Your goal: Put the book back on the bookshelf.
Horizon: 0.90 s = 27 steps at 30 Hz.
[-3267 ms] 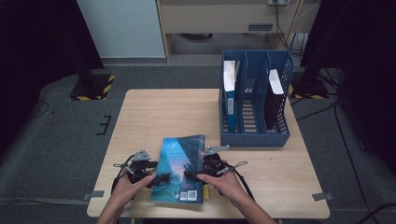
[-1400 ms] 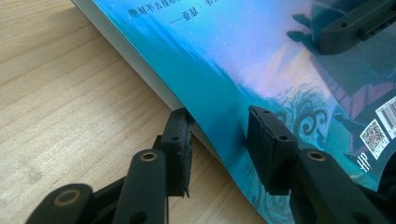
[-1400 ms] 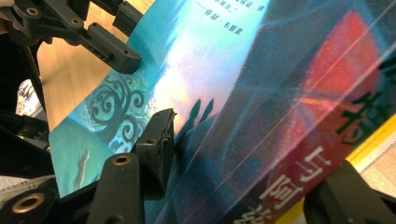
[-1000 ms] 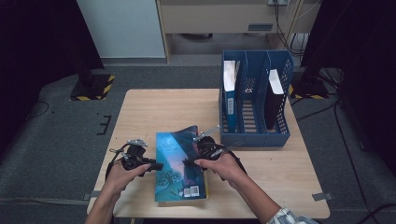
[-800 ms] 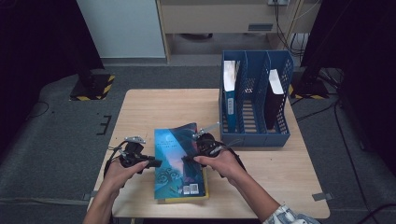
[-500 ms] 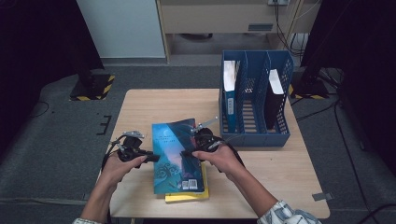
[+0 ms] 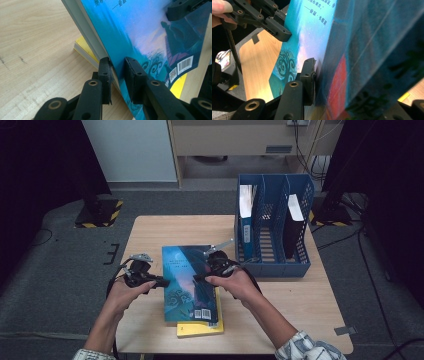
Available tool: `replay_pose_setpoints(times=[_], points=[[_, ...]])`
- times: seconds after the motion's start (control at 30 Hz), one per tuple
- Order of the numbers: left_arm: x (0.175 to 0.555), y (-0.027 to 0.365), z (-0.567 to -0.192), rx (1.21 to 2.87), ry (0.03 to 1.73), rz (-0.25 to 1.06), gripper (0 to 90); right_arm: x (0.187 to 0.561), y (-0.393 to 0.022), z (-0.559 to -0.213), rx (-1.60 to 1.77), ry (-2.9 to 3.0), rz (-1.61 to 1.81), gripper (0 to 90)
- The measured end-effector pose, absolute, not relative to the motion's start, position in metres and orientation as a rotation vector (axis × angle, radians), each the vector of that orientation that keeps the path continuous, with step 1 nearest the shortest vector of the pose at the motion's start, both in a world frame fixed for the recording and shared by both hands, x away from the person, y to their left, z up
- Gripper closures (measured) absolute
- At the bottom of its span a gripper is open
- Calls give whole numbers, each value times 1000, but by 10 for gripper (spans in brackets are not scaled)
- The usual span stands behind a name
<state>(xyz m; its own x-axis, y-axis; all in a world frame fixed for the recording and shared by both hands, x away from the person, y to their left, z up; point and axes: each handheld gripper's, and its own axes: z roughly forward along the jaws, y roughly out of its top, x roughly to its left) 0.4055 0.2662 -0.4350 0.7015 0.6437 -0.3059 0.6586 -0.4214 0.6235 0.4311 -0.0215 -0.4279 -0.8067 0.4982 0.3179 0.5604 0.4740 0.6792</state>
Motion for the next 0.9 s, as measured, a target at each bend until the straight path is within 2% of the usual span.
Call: replay_pose_setpoints(times=[0.47,0.9], points=[[425,265,-406,2171,988,162,761,454,-12,-403,-966,-2723,-1361,701],[437,260,-397,2204,1008,224,761,467,-10,-403,-1002,-2737,-1450,697]])
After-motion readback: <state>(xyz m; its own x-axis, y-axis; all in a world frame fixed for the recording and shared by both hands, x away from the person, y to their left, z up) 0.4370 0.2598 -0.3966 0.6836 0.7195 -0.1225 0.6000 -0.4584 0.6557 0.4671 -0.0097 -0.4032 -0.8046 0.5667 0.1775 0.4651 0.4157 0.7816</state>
